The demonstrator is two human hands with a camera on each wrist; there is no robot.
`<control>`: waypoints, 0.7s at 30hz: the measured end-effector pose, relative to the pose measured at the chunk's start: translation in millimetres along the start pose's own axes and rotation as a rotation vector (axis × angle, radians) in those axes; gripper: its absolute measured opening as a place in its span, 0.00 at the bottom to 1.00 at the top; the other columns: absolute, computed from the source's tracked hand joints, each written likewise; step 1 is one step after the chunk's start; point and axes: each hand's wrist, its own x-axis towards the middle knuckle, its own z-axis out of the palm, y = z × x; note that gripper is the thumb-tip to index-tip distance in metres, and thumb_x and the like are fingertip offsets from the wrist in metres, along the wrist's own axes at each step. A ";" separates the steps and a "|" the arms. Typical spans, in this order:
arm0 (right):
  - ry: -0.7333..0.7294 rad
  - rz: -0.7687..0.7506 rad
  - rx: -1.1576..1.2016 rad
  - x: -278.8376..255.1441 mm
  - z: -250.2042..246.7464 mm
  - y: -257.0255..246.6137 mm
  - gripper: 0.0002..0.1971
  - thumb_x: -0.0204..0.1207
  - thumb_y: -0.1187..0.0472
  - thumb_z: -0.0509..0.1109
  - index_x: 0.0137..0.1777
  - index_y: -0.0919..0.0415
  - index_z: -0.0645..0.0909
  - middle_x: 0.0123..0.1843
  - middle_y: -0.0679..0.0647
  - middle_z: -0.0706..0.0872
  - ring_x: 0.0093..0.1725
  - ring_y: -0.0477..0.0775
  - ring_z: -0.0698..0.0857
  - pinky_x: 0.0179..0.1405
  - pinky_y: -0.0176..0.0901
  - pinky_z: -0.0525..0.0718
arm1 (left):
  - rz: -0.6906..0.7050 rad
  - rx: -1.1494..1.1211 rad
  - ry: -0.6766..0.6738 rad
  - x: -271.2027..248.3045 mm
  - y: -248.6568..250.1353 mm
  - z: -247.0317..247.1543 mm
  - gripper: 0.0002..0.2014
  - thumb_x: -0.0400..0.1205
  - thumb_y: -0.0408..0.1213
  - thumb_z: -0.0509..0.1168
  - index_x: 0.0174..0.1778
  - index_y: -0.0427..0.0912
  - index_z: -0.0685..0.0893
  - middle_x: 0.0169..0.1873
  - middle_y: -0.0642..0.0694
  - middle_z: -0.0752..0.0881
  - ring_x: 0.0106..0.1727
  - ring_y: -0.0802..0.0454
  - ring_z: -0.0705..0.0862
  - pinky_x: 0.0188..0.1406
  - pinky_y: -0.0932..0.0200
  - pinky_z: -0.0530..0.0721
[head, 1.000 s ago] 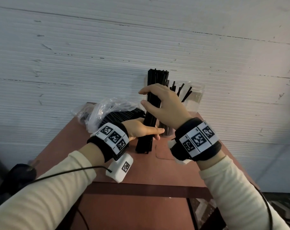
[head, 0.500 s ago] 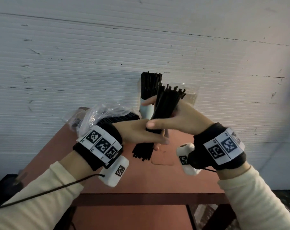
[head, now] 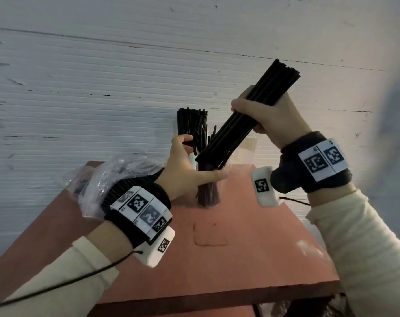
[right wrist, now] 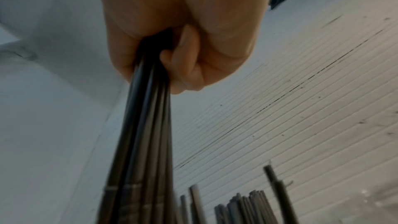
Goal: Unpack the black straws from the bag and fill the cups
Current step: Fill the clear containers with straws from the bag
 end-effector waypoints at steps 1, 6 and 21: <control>0.020 0.011 0.007 6.7 -3.7 1.5 0.07 0.71 0.60 0.75 0.39 0.62 0.81 0.32 0.56 0.78 0.28 0.51 0.71 0.22 0.37 0.64 | -0.023 0.018 -0.021 5.9 -1.0 3.4 0.57 0.59 0.55 0.84 0.77 0.52 0.54 0.68 0.51 0.68 0.69 0.56 0.71 0.67 0.59 0.71; 0.056 0.086 -0.015 33.5 -8.3 15.4 0.09 0.68 0.59 0.76 0.43 0.62 0.81 0.37 0.60 0.74 0.35 0.58 0.68 0.24 0.40 0.63 | -0.048 -0.005 -0.094 34.7 -9.6 16.1 0.54 0.66 0.44 0.83 0.81 0.45 0.54 0.69 0.54 0.73 0.69 0.57 0.74 0.63 0.64 0.70; 0.085 0.099 -0.035 63.6 -0.8 25.2 0.11 0.67 0.58 0.76 0.44 0.58 0.77 0.36 0.59 0.72 0.34 0.58 0.68 0.24 0.41 0.63 | -0.058 0.092 -0.114 51.7 -24.5 14.7 0.41 0.66 0.47 0.82 0.73 0.50 0.70 0.67 0.53 0.80 0.68 0.52 0.78 0.72 0.50 0.75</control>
